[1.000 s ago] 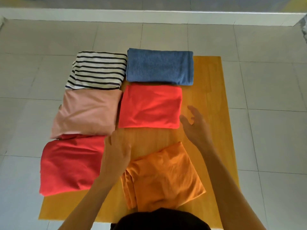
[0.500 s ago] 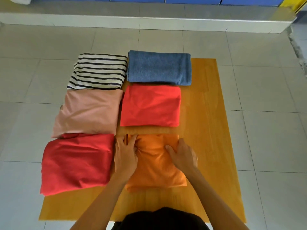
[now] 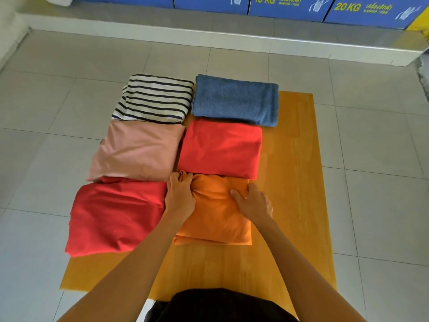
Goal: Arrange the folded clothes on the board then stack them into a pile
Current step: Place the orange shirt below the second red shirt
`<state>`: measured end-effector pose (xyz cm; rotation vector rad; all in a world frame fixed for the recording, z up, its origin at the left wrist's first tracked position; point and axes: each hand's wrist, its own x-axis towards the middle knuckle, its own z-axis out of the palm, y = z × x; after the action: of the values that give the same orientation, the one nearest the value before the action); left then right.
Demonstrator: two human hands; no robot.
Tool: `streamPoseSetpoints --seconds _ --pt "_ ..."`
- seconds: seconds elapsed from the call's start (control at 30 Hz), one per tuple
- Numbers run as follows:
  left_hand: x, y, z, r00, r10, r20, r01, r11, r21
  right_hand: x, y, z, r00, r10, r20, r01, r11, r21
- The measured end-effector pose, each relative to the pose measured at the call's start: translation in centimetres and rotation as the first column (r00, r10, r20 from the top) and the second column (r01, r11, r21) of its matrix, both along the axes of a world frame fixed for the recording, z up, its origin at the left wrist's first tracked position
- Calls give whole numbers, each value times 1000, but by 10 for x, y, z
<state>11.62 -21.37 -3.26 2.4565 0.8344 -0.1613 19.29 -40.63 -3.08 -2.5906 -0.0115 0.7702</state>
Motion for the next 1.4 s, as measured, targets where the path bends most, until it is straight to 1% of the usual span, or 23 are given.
streamPoseSetpoints --seconds 0.03,0.13,0.23,0.3,0.37,0.43,0.6,0.77,0.93,1.0,1.1,1.17,1.23,1.4 --pt "-3 1 2 1000 8 25 -7 1000 -25 2 -2 0 1000 -2 -21 3 1000 18" --pt "-18 7 9 986 28 162 -17 998 -66 3 -10 -1 999 0 -43 4 996 89" --pt "-40 17 20 972 61 229 -43 996 -81 -4 -18 4 994 -110 -17 111 973 203" --pt "-52 24 26 963 79 256 -68 996 -53 -13 -21 10 980 -189 67 168 957 236" --pt "-63 30 31 959 77 271 -68 997 -41 -21 -19 16 965 -206 161 158 951 266" --pt "-73 36 33 956 87 279 -75 996 -53 -30 -8 24 965 -186 187 119 940 321" --pt "-87 61 39 958 103 268 -80 992 -93 -58 39 41 984 -114 140 41 897 439" --pt "-99 101 48 938 81 338 -49 994 -101 -86 90 48 987 -95 133 5 833 554" --pt "-119 138 51 930 140 340 -62 971 -232 -111 139 61 983 -97 159 -8 831 556" --pt "-125 152 53 927 144 345 -52 964 -260 -118 157 61 981 -123 151 21 837 546" --pt "-136 177 57 922 159 352 -49 952 -303 -129 184 61 978 -187 95 104 826 555" --pt "-143 194 58 918 157 365 -41 951 -307 -136 198 60 971 -223 80 142 818 558" --pt "-148 213 57 918 139 371 -27 956 -292 -138 210 60 970 -228 83 144 817 559" --pt "-140 255 63 933 113 342 -8 956 -293 -133 225 66 948 -299 109 194 815 546"
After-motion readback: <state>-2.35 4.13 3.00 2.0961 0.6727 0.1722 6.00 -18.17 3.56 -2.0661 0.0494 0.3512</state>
